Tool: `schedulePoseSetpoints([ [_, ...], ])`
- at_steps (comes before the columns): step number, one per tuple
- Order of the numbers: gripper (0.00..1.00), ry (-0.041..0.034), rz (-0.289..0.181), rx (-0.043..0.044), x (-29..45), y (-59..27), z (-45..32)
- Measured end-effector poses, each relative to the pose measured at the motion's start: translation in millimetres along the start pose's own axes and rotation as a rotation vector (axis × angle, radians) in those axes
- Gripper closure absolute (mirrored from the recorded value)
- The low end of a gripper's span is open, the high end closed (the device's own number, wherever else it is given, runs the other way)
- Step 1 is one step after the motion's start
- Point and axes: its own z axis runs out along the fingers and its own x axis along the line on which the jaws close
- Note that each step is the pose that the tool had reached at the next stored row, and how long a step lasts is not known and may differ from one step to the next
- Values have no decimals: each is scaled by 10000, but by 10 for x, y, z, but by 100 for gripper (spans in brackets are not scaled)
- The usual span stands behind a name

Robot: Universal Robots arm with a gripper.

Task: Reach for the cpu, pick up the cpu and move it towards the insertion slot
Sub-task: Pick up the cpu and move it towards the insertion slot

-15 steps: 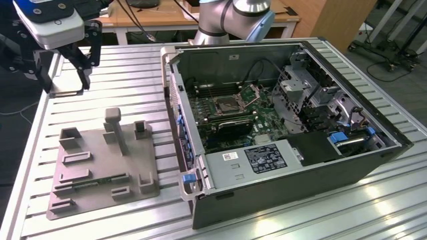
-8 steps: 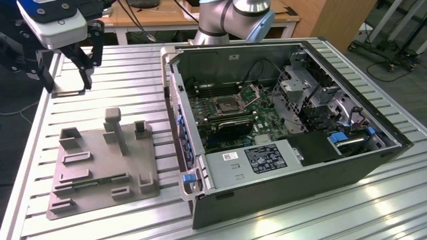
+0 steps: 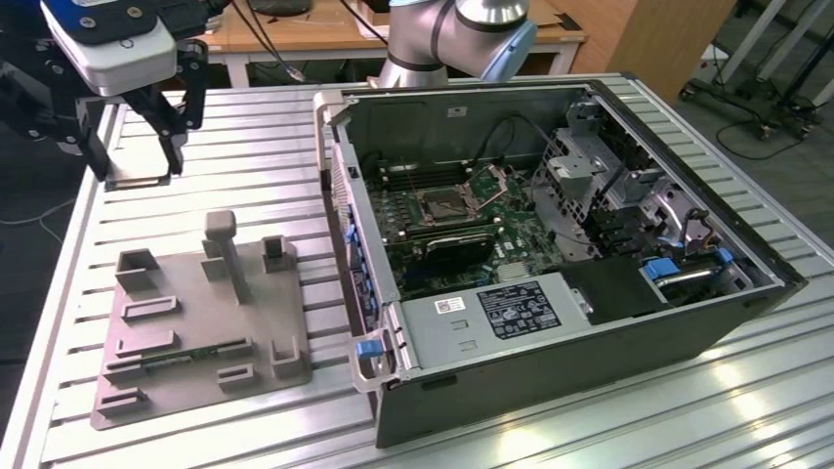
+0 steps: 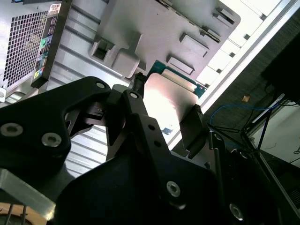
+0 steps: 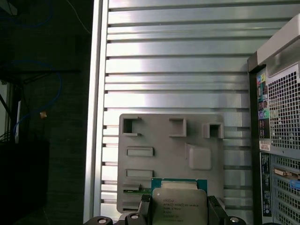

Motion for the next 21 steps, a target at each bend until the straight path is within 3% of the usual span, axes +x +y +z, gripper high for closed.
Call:
schedulePoseSetpoints([
  [21,45,0,-1,0,-63,-1,0],
])
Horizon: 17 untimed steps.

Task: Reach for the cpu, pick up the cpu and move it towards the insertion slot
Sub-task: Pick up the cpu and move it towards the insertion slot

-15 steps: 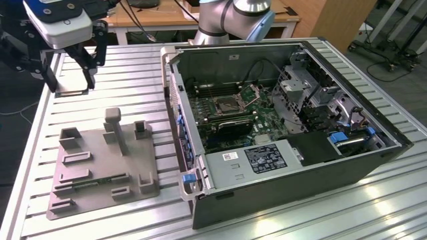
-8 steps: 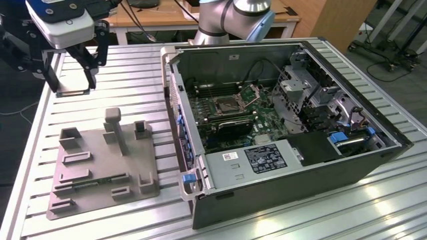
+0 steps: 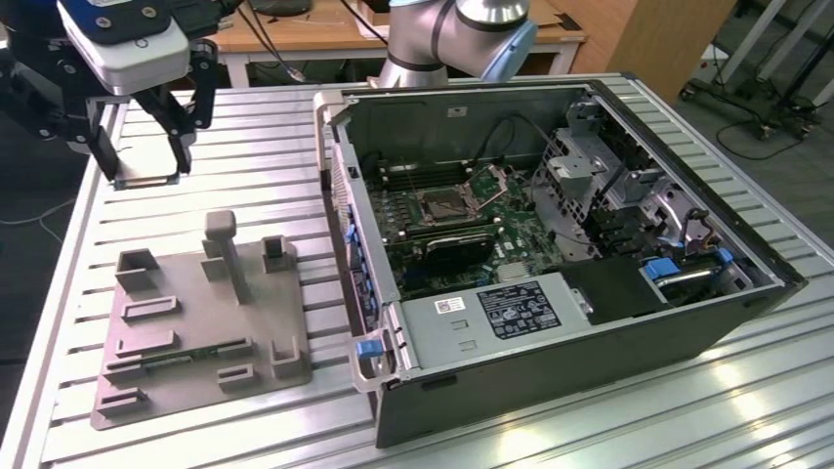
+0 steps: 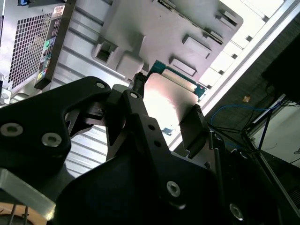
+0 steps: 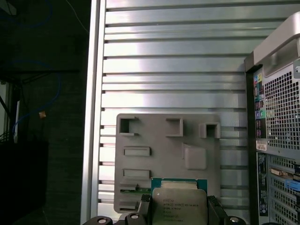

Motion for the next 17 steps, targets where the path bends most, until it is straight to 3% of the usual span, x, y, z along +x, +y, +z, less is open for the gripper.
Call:
schedulePoseSetpoints([
  [17,45,0,1,0,-100,0,0],
])
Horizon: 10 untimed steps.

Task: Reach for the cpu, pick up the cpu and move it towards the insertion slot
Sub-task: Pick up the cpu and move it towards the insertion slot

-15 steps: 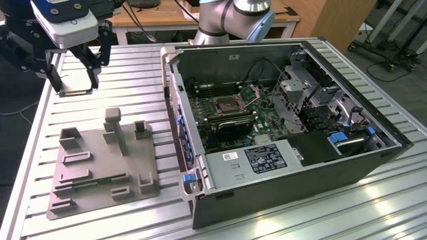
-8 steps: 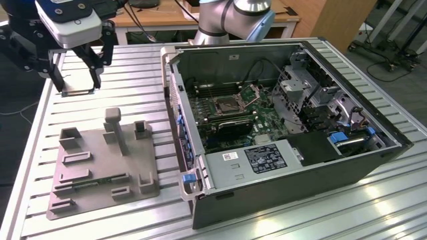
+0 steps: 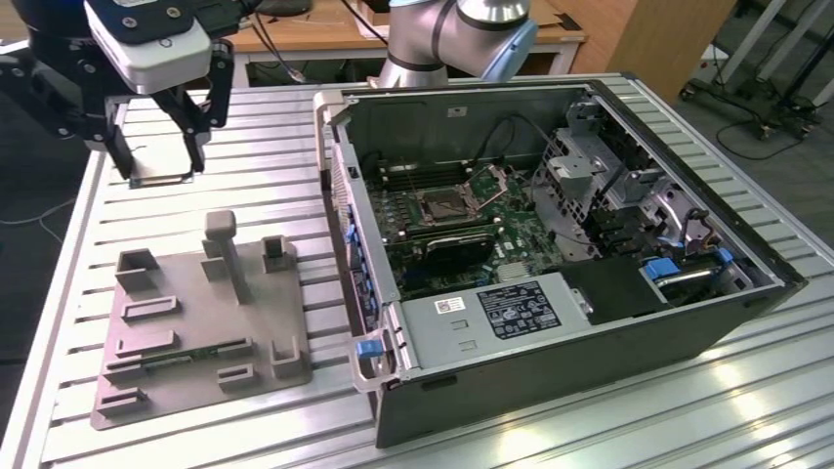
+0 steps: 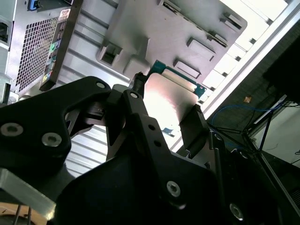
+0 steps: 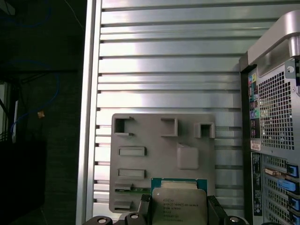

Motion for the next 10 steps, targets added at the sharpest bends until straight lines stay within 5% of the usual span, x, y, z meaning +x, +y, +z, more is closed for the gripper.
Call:
schedulePoseSetpoints([
  [10,45,0,0,-1,-30,0,0],
])
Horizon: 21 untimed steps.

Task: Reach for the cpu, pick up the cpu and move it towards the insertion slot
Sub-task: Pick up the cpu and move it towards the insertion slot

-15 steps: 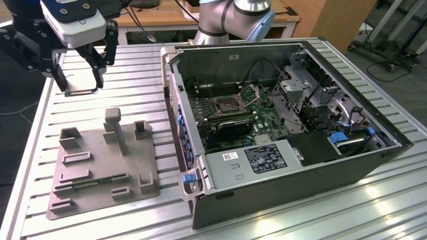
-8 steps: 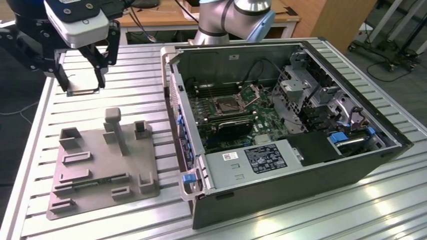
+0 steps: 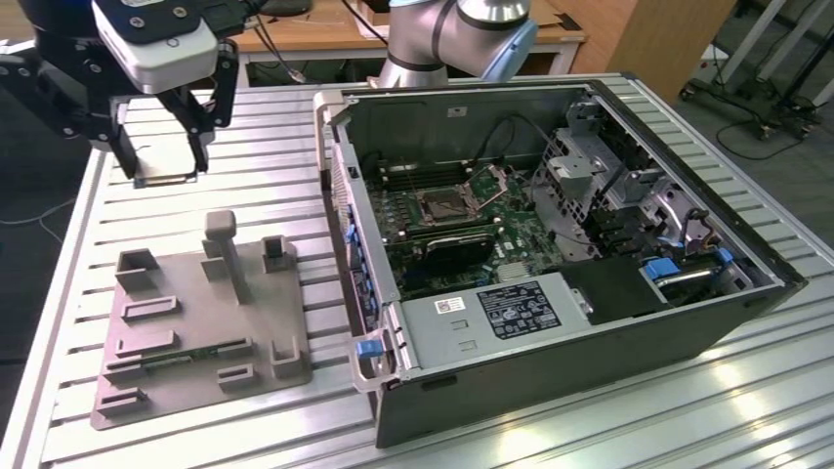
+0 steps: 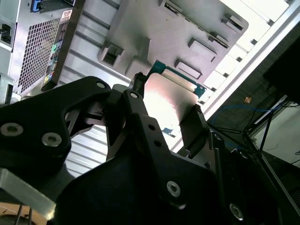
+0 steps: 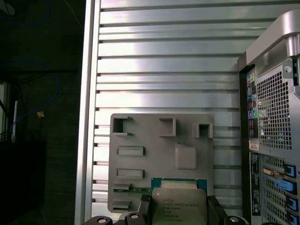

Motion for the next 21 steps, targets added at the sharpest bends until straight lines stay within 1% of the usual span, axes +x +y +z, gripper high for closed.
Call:
schedulePoseSetpoints([
  [10,45,0,0,0,-38,0,0],
  [11,45,-1,0,0,-131,-1,1],
  [15,45,1,0,0,-147,-1,0],
  [21,45,1,0,0,-216,-1,0],
])
